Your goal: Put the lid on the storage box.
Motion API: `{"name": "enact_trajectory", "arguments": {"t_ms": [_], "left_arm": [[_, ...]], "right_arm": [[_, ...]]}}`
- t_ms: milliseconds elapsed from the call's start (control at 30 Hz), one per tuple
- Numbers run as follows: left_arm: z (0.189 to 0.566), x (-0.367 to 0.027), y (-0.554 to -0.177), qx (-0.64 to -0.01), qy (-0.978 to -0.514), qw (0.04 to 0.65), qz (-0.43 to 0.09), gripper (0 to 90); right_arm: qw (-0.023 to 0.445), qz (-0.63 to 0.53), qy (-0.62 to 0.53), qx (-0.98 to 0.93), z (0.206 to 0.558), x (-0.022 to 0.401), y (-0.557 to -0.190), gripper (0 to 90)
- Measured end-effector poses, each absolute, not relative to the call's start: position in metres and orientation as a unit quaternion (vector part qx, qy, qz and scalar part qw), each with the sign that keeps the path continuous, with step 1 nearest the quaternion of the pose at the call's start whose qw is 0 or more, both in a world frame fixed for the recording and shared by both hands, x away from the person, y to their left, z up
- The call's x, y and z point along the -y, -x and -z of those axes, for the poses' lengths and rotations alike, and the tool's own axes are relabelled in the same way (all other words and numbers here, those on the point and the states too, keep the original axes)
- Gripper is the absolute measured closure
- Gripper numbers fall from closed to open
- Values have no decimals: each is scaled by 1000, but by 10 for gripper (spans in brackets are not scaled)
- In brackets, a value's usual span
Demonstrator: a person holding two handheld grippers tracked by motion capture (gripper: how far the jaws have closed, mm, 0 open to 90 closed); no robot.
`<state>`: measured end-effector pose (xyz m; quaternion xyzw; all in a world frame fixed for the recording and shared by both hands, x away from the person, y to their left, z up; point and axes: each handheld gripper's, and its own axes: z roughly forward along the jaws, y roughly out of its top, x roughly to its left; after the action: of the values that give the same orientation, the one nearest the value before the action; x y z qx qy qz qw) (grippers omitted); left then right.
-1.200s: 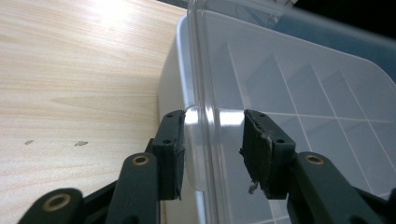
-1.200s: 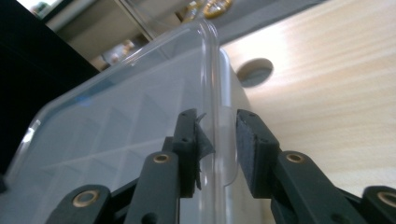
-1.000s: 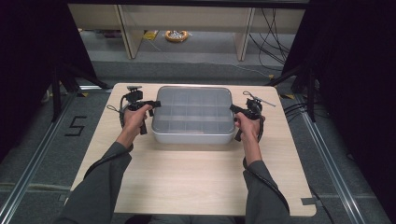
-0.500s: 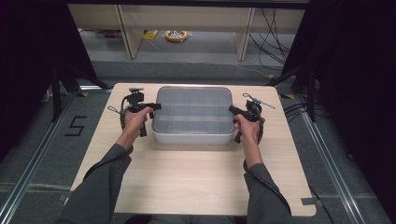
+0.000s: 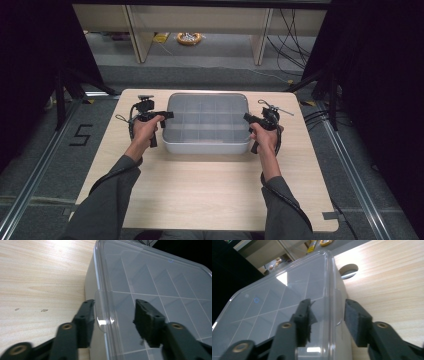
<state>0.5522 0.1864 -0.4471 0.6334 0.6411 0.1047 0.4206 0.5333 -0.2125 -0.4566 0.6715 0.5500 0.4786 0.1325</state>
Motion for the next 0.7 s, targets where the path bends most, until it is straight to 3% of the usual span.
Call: {"name": "enact_trajectory", "arguments": {"t_ms": [33, 67, 333, 467, 533, 567, 700], "left_arm": [[447, -188, -552, -641, -631, 425, -102, 419], [445, -189, -550, -642, -622, 437, -97, 423], [435, -196, -532, -616, -644, 444, -92, 366], [434, -201, -520, -606, -652, 448, -85, 349], [433, -206, -511, -601, -653, 454, -81, 326], [433, -207, -509, -600, -652, 457, -81, 326], [433, -215, -494, -595, -648, 469, -83, 325]], "right_arm": [[118, -477, -685, -538, 454, 212, -532, 515], [138, -478, -667, -554, 456, 216, -533, 503], [134, -479, -646, -579, 448, 223, -521, 436], [126, -485, -637, -586, 446, 226, -514, 419], [147, -486, -619, -599, 446, 231, -511, 395], [123, -487, -637, -585, 443, 229, -506, 391], [143, -489, -612, -605, 445, 237, -500, 386]]}}
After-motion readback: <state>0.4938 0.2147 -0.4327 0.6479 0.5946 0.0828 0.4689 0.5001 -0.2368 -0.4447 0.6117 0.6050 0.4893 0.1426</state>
